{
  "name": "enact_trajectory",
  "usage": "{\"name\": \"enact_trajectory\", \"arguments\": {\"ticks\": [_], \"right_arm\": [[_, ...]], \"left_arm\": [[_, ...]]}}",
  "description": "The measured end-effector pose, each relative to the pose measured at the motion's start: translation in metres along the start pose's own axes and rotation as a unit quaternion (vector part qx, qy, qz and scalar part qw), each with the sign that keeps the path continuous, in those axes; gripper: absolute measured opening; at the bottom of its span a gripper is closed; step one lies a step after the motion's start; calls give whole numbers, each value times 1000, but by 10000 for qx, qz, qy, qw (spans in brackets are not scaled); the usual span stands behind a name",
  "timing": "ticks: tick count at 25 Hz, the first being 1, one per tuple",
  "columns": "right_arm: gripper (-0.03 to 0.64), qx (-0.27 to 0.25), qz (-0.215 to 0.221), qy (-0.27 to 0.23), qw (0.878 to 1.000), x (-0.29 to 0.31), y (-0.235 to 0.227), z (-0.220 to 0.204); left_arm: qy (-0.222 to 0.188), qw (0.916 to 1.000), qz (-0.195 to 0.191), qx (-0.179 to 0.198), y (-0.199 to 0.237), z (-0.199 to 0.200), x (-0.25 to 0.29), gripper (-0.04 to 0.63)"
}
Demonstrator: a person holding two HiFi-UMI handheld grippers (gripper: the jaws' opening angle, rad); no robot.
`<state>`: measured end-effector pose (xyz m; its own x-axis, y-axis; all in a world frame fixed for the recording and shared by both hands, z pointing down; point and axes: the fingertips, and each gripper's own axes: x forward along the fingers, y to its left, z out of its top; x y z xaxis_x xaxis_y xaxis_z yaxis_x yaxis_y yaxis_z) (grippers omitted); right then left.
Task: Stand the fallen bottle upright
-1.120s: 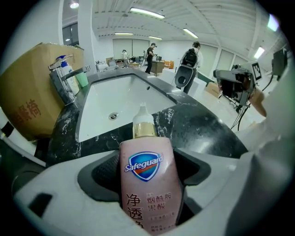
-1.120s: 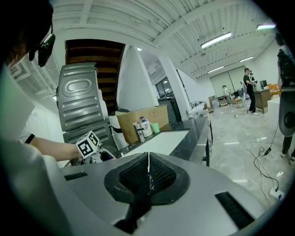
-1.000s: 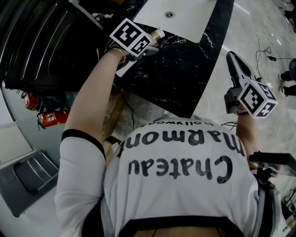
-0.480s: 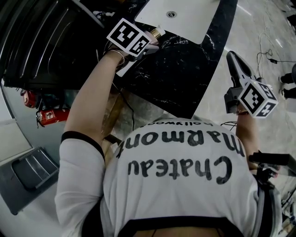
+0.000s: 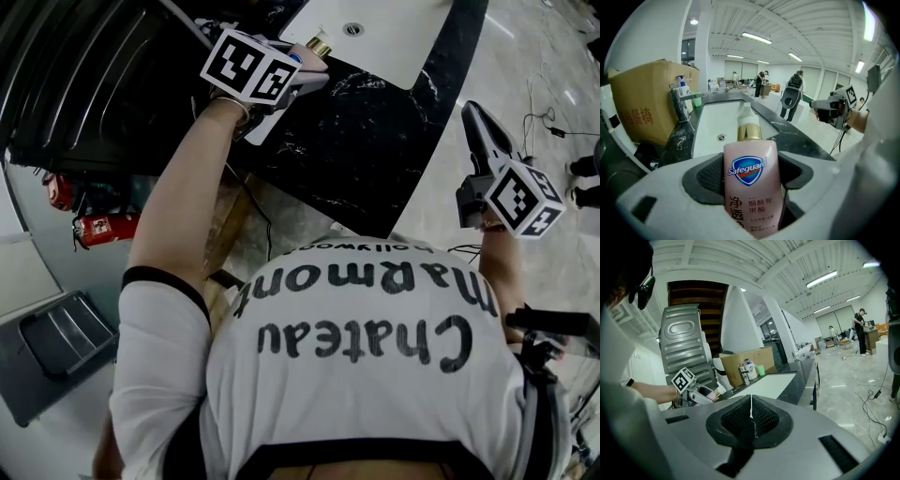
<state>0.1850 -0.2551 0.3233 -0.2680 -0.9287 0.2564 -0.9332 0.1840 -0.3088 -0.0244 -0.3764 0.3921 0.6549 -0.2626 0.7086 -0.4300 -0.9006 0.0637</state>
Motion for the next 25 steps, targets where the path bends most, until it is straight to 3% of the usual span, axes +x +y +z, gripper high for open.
{"name": "enact_trajectory", "arguments": {"ticks": [11,18,25], "right_arm": [[14,-13,107,-29,9999,1,3,6],[14,-67,259,-10,9996,4,10,7],[14,-139,413,-18,9990,4,19,10]], "left_arm": [[-1278,9897,492,-408,12,40,-42,347],[-2163,9691,950,-707,19,46,-73,347],[-2698,9489,1396,-852,17,37,-98,347]]}}
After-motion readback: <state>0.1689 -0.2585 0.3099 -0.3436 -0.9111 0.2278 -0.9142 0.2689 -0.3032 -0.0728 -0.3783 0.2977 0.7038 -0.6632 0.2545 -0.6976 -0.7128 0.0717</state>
